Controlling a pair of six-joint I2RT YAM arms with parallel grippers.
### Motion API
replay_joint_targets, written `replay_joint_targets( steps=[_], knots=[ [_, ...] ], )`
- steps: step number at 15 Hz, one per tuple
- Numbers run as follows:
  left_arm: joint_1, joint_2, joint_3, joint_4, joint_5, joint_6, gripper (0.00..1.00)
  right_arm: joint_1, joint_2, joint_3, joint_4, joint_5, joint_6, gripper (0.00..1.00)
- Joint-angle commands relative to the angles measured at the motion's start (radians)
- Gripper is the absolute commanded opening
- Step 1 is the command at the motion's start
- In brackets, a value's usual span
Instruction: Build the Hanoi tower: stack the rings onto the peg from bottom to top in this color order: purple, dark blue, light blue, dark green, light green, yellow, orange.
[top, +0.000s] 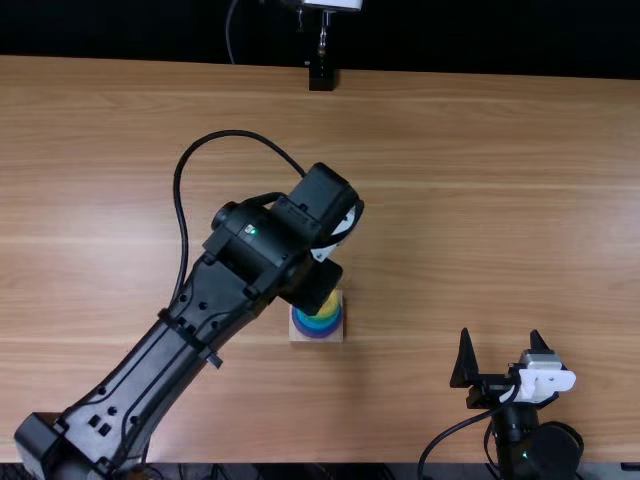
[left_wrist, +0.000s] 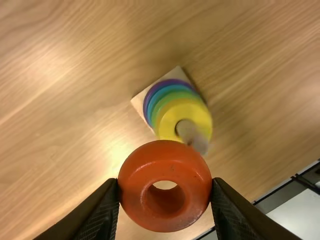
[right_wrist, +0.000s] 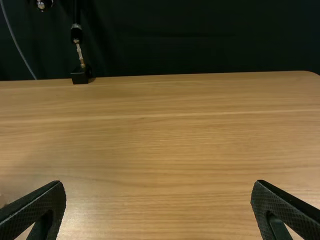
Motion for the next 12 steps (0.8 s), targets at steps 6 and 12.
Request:
replay_joint_targets(
  steps=[6,12],
  knots=[
    [-0.039,0.053,0.06,0.0,0.006,-0.013,0.0,-0.002,-0.012,-0.042,-0.064,0.011,-0.006,1.0],
    [-0.059,0.07,0.061,0.002,0.006,-0.043,0.0,-0.002,-0.012,-0.042,-0.064,0.011,-0.006,1.0]
  ],
)
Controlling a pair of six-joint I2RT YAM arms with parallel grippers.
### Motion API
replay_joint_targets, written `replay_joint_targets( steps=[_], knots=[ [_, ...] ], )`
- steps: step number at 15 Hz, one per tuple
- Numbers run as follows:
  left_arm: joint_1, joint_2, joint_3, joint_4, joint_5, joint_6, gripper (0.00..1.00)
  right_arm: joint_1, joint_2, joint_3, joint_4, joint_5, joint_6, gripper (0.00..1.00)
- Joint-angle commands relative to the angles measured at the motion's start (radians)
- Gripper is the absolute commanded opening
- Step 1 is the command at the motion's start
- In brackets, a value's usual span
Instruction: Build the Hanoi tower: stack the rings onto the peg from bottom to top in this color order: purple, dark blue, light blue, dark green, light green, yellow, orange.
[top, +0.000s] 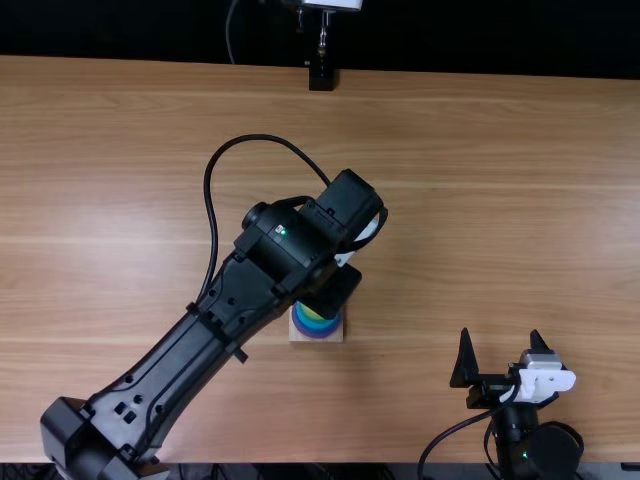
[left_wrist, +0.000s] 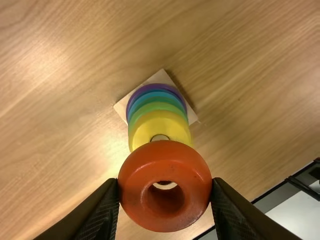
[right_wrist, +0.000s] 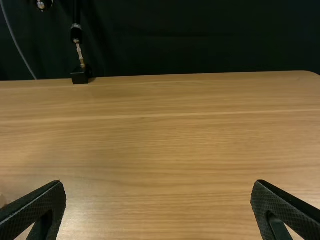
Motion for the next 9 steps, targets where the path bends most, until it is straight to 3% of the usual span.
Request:
replay_joint_targets(
  steps=[1,5,6,8,9],
  knots=[
    [-0.007,0.02,0.033,0.0,0.007,-0.014,0.0,-0.002,-0.012,-0.042,-0.065,0.011,-0.006,1.0],
    [-0.007,0.033,0.032,0.0,0.007,-0.012,0.0,-0.006,-0.012,-0.042,-0.065,0.011,-0.006,1.0],
    [-0.007,0.033,0.028,0.0,0.009,-0.012,0.11,-0.002,-0.012,-0.042,-0.065,0.011,-0.006,1.0],
    [-0.007,0.033,0.027,0.011,0.009,-0.014,0.61,-0.006,-0.012,-0.042,-0.065,0.011,-0.006,1.0],
    [-0.007,0.033,0.024,0.013,0.009,-0.014,0.95,-0.002,-0.012,-0.042,-0.065,0.011,-0.006,1.0]
  ],
)
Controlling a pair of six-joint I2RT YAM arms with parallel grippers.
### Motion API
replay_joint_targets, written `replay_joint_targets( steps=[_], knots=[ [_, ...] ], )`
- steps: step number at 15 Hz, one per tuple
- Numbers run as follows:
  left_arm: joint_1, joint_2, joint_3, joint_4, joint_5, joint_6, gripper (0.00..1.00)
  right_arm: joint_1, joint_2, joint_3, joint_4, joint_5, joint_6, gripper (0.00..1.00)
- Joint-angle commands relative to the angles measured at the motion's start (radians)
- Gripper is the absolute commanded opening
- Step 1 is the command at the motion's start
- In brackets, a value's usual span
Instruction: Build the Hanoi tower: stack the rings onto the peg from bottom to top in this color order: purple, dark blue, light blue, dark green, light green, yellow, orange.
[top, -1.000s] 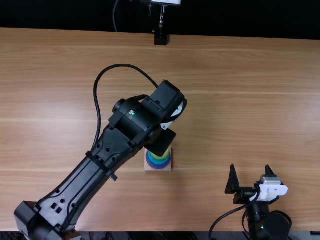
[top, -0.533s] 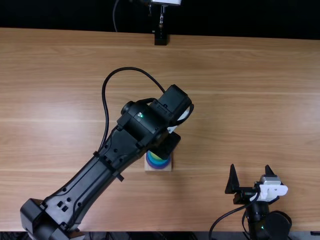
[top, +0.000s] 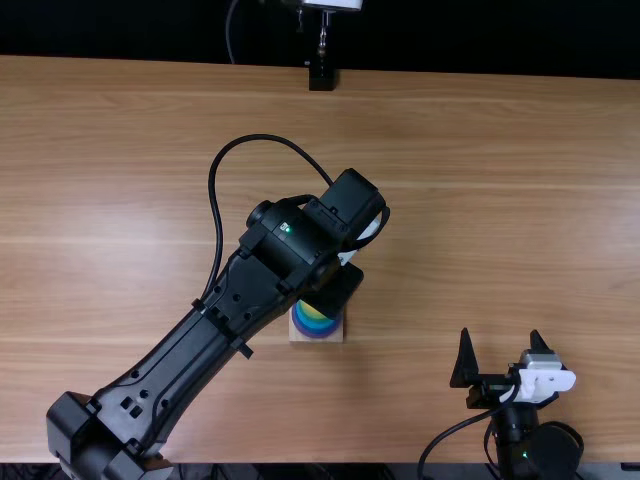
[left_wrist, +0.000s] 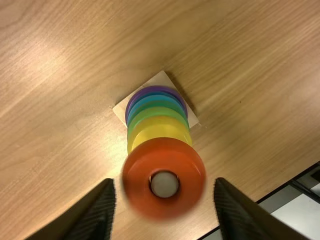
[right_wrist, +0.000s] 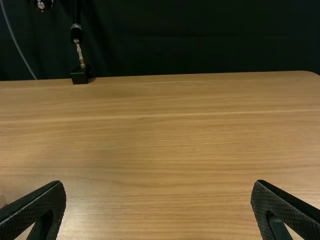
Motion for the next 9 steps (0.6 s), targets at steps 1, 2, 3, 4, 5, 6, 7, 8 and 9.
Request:
replay_joint_targets(
  steps=[1,2,3,4,5,6,7,8,9],
  knots=[
    [-0.004,0.016,0.024,0.001,0.008,-0.016,1.0,-0.002,-0.012,-0.042,-0.064,0.011,-0.006,1.0],
    [-0.001,0.015,0.022,0.003,0.008,-0.016,1.0,-0.006,-0.012,-0.042,-0.064,0.011,-0.006,1.0],
    [0.002,0.01,0.022,0.005,0.008,-0.023,1.0,-0.002,-0.012,-0.042,-0.064,0.011,-0.006,1.0],
    [0.004,0.007,0.024,0.008,0.008,-0.034,1.0,-0.002,-0.012,-0.042,-0.064,0.011,-0.006,1.0],
    [0.006,0.002,0.032,0.016,-0.001,-0.036,1.0,-0.002,-0.012,-0.042,-0.064,0.011,-0.006,1.0],
    [0.022,-0.002,0.035,0.049,-0.012,-0.034,1.0,-0.002,-0.012,-0.042,-0.064,0.011,-0.006,1.0],
    [0.073,-0.022,0.047,0.106,-0.018,-0.034,1.0,-0.006,-0.012,-0.042,-0.064,0.011,-0.006,1.0],
    [0.124,-0.057,0.05,0.161,-0.034,-0.032,1.0,-0.006,-0.012,-0.042,-0.064,0.011,-0.006,1.0],
    [0.154,-0.094,0.047,0.209,-0.06,-0.032,1.0,-0.006,-0.012,-0.042,-0.064,0.011,-0.006,1.0]
  ],
)
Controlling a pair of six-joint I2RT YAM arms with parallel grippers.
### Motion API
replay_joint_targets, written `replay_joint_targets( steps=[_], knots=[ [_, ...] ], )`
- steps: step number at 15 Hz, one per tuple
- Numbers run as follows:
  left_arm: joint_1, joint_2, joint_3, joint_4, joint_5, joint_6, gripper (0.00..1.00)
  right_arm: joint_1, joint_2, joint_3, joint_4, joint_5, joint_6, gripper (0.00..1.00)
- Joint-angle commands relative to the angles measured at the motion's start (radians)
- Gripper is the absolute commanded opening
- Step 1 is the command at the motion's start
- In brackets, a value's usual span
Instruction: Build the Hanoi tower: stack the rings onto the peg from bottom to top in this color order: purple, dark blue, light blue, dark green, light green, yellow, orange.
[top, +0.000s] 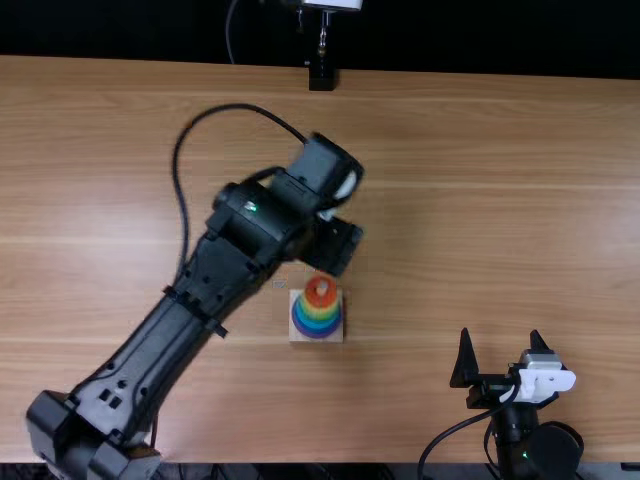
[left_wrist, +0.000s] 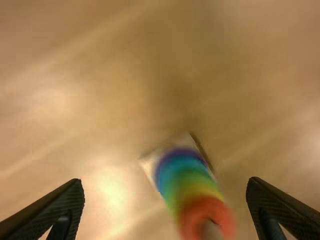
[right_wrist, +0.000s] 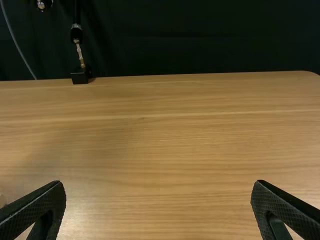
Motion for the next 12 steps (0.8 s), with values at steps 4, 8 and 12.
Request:
replay_joint_targets(
  steps=[4,8,12],
  knots=[
    [0.167,-0.281,-0.135,0.21,-0.214,-0.013,1.0,-0.002,-0.012,-0.042,-0.065,0.011,-0.006,1.0],
    [0.296,-0.512,-0.46,0.469,-0.216,-0.009,1.0,-0.002,-0.012,-0.042,-0.065,0.011,-0.006,1.0],
    [0.466,-0.772,-0.804,0.637,-0.275,-0.009,1.0,-0.002,-0.012,-0.042,-0.065,0.011,-0.006,1.0]
  ],
)
